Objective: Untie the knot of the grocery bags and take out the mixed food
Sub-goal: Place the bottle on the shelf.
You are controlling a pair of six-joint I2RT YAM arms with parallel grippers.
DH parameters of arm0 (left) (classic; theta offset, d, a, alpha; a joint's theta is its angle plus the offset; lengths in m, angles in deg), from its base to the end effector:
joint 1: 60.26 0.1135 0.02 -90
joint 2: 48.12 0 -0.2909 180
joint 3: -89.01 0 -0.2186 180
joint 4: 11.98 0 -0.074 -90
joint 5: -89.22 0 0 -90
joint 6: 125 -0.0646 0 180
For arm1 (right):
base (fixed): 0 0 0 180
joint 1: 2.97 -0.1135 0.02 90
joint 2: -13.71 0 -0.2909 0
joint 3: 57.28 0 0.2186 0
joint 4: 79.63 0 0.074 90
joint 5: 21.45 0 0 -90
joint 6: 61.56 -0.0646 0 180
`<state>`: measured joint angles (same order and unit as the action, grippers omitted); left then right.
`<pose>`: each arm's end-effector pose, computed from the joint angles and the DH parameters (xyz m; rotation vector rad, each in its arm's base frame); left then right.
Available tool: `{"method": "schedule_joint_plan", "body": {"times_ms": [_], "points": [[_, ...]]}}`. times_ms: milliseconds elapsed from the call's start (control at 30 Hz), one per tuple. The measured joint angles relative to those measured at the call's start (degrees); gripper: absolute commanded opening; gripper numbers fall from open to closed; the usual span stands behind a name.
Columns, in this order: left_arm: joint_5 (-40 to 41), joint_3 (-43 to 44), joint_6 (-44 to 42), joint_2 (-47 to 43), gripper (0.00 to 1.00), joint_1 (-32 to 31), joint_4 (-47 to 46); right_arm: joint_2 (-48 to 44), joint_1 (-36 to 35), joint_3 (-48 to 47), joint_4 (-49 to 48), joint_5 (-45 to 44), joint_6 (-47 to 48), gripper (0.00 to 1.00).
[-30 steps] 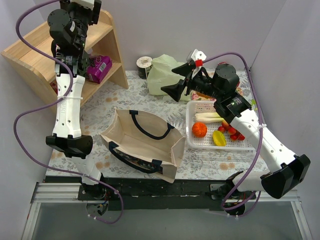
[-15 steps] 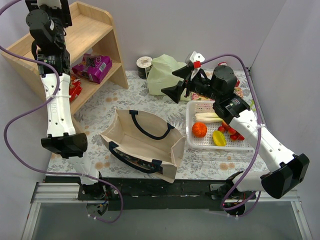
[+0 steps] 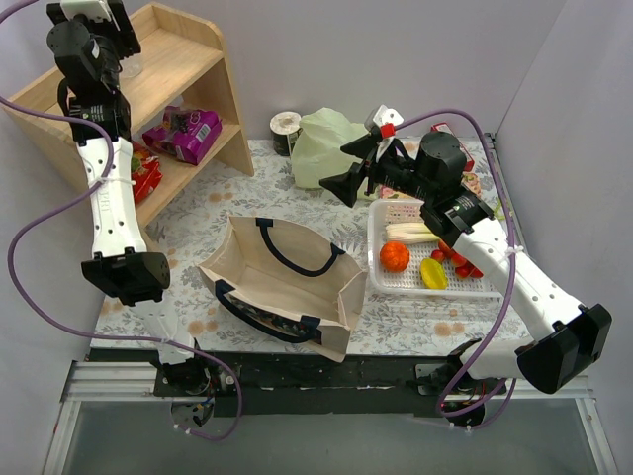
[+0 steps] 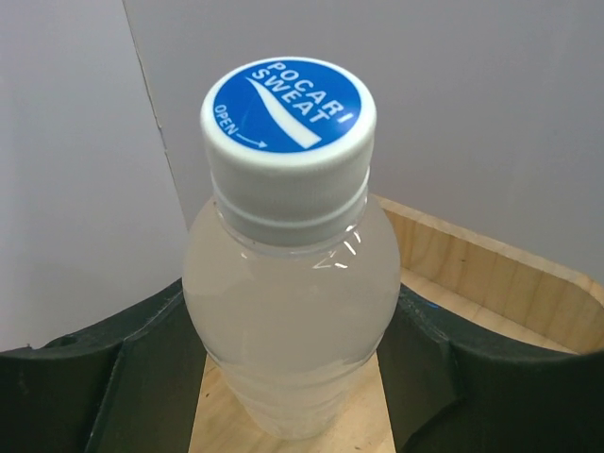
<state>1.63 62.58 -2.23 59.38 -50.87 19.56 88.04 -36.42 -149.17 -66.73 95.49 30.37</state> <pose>0.3875 0.0668 0.5831 -0.5097 1.2222 -0.3193 0.2183 0.1793 0.4702 -0.8273 1.3108 0.7879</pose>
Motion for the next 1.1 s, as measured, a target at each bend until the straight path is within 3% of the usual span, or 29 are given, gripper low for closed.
{"method": "schedule_joint_plan", "body": {"times_ms": [33,100,133,267,500,833,900,967,1033,1067,1100], "points": [[-0.33,0.02,0.37,0.00,0.14,0.33,0.02,0.00,0.00,0.00,0.00,-0.02,0.00,0.97],[-0.76,0.00,0.72,0.00,0.30,0.70,0.02,0.00,0.00,0.02,0.02,0.00,0.02,0.97],[-1.05,0.00,0.76,0.00,0.45,0.76,-0.02,0.00,0.00,0.02,0.02,0.00,0.02,0.97],[-2.62,-0.20,0.52,0.02,0.75,1.03,-0.42,0.00,0.00,0.02,0.00,0.00,0.02,0.97],[-6.03,-2.40,0.02,0.00,0.85,1.03,-7.48,-0.02,0.00,0.81,0.07,0.04,0.02,0.97],[-6.36,-3.37,-0.79,-0.26,0.91,1.01,-11.26,-0.11,0.00,0.87,0.09,0.09,0.09,0.97],[-6.32,-3.72,-1.05,-0.26,0.90,1.01,-11.58,-0.13,0.00,0.87,0.09,0.13,0.13,0.97],[-6.32,-3.80,-1.31,-0.31,0.80,1.03,-11.69,-0.13,0.00,0.87,0.09,0.17,0.22,0.97],[-6.38,-3.82,-1.92,-0.28,0.61,1.01,-11.78,-0.13,0.00,0.90,0.09,0.17,0.22,0.97],[-6.62,-3.82,-2.19,-0.31,0.21,1.01,-11.80,-0.13,0.00,0.90,0.09,0.20,0.22,0.97],[-6.78,-3.82,-2.47,-0.31,0.00,1.03,-12.00,-0.13,0.00,0.90,0.09,0.17,0.22,0.97]]}}
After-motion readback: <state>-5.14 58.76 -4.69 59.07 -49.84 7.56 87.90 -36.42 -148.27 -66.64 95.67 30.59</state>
